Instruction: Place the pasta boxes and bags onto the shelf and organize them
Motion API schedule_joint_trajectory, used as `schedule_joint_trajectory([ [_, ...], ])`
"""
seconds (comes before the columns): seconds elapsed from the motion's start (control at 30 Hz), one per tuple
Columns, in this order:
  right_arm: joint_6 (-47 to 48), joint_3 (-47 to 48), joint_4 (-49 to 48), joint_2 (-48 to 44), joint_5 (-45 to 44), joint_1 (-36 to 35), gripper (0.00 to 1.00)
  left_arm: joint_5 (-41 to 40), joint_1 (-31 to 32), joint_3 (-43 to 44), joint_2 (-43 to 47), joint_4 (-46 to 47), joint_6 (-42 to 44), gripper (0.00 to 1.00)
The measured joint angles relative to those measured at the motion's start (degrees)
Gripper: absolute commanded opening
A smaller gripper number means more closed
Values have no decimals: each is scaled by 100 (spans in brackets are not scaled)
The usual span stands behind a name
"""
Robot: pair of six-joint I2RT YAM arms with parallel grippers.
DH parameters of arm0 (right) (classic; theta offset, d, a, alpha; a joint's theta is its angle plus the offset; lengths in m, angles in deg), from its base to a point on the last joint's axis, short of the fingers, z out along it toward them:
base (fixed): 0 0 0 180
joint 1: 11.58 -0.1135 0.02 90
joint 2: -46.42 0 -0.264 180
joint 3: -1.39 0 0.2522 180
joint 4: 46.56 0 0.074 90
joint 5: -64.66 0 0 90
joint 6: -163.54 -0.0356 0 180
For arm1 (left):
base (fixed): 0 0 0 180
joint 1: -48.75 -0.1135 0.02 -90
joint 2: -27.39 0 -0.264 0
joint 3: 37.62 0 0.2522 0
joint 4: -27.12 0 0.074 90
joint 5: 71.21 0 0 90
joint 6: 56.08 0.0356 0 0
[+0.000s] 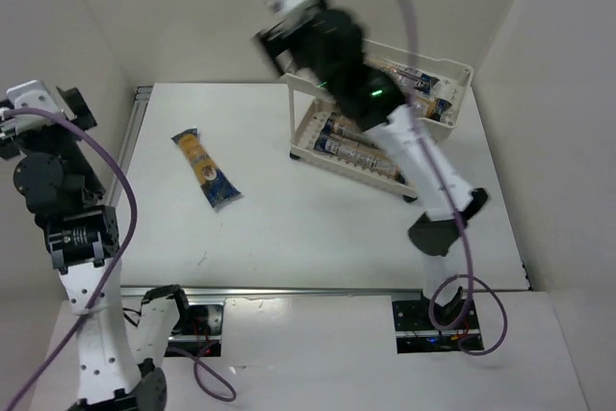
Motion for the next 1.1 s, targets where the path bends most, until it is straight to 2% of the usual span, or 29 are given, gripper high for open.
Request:
schedule_joint_trajectory([
  [0.1,131,409,85,1003,50,-1427,99,164,-909,-619,302,-804,-918,100],
  [0.2,-59,859,323,1729,286,-1899,99,98,-1434,-970,407,-1508,-1497,100],
  [0.43,-901,1174,509,2334,1078,-1655,99,-428,-1718,-1130,562,-2166,-2216,100],
  [0.57,-1292,1821,463,3338,1499,-1604,99,-483,-1735,-1325,588,-2203,-2450,100],
  [0.77,-1620,2245,538,4972,1816,-1672,99,-396,-1738,-1755,334,-2295,-2463,100],
  [1.0,-1884,2243,721,5748,1757,-1700,99,-168,-1711,-1897,66,-2264,-2330,100],
  [1.03,-1906,2243,719,5775,1727,-1705,98,-155,-1711,-1919,66,-2234,-2308,100],
  [1.1,-1930,2203,708,5779,1694,-1716,88,-151,-1711,-1965,61,-2186,-2288,100],
])
